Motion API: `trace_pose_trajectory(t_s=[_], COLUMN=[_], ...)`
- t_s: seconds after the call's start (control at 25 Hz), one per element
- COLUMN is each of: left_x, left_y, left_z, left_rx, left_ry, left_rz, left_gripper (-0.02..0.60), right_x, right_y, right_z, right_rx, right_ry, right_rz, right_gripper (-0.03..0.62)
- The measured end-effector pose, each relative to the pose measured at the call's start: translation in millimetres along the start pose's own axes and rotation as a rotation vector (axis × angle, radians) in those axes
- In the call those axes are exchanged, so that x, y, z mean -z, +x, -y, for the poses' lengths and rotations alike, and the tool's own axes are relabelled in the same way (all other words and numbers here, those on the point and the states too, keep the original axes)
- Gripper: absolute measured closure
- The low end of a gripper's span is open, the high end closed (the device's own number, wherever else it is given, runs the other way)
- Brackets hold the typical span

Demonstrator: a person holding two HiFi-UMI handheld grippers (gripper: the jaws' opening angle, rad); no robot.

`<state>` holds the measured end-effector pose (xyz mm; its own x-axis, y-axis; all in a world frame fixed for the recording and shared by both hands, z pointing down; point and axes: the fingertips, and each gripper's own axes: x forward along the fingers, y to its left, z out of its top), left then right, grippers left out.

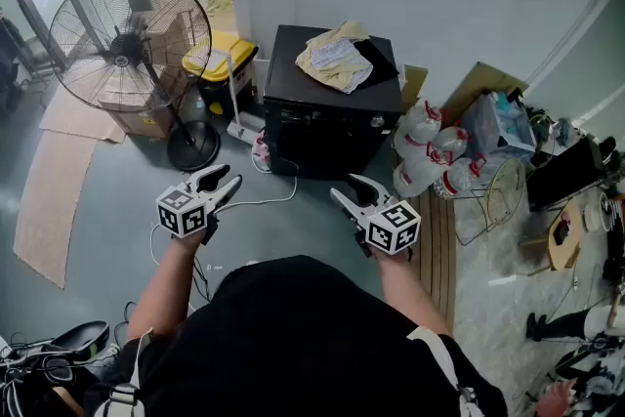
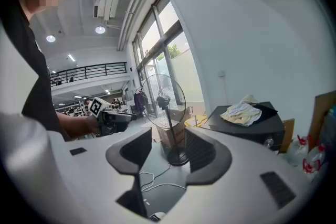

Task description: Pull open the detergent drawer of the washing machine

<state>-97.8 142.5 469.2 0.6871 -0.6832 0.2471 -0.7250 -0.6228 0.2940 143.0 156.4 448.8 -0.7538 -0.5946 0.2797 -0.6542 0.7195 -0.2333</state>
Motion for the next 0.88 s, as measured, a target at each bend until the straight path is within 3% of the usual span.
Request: trace_pose_trajectory(t_s=[0.88], left_x=[-13], left_y=[6], left_z=[-10], left_rx=[-0.006], left_ry=[-0.017], left_rz=[0.018], left_gripper=[0.397], right_x=[-14], right_y=[14], right_z=[-4], right_rx=[-0.062], right_ry=[0.009], right_rz=[0.001], right_gripper=[0.352])
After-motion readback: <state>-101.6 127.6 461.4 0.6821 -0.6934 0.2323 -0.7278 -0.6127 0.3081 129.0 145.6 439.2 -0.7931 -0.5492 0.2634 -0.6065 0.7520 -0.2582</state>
